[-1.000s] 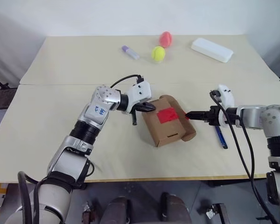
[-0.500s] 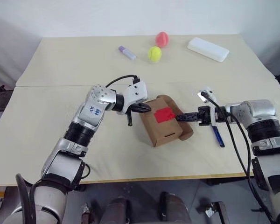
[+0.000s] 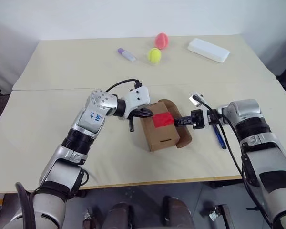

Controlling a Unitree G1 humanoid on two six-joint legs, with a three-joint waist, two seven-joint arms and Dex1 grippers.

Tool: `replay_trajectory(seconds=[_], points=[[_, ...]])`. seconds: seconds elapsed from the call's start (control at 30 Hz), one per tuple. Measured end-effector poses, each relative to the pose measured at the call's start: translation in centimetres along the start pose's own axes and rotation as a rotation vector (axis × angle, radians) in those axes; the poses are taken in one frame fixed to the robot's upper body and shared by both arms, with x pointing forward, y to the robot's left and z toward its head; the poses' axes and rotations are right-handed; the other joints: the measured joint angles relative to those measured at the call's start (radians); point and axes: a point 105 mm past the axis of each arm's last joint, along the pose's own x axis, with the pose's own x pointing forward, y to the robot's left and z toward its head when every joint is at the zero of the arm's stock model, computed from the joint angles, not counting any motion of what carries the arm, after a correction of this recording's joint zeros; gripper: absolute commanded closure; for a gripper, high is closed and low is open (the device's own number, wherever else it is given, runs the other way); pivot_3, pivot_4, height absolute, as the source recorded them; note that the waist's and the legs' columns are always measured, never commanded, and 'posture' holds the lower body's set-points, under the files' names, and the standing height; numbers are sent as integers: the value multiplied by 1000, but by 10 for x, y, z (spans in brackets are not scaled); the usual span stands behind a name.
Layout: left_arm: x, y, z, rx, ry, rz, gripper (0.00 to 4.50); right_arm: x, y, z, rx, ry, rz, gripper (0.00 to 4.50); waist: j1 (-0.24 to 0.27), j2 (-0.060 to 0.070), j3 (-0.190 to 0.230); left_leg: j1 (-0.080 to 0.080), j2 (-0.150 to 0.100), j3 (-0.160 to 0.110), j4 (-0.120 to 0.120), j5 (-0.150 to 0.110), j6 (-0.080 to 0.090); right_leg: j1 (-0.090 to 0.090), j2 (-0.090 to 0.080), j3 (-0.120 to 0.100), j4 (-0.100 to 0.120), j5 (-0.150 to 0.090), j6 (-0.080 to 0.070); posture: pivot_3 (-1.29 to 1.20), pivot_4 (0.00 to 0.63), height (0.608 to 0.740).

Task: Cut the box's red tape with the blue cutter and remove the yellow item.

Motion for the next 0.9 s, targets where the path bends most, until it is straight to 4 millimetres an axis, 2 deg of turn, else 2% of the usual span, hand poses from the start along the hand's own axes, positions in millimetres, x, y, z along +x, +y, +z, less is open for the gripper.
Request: replay_trajectory(seconds=[0.03,0.07,0.17,0.57,0.9], points=[[0,0,0,0,-1,0,4500,1,0,-2,6,6,1,3110,0,0,0,0,0,0,0,0,0,0,0,0,0,0,0,0,150,740],[1,0,0,0,-2,-1,4500,1,0,-4,18,14,-1,3570,1,0,0,0,0,0,0,0,0,0,0,0,0,0,0,0,150,740],[2,-2,0,-1,-7,-1,4500,2,2,-11,42,23,-7,4483,2,0,0,-1,0,-1,0,0,0,0,0,-1,0,0,0,0,150,740],[12,0,3,12,-43,-11,4500,-6,8,-5,36,40,-195,4483,23,0,0,-1,-1,-1,1,0,0,0,-1,0,0,0,0,0,150,740],[14,9,8,23,-68,15,4500,-29,26,22,-2,-25,-371,4483,28,1,0,-3,-2,-2,1,0,0,-2,-1,-1,0,0,0,0,150,740]])
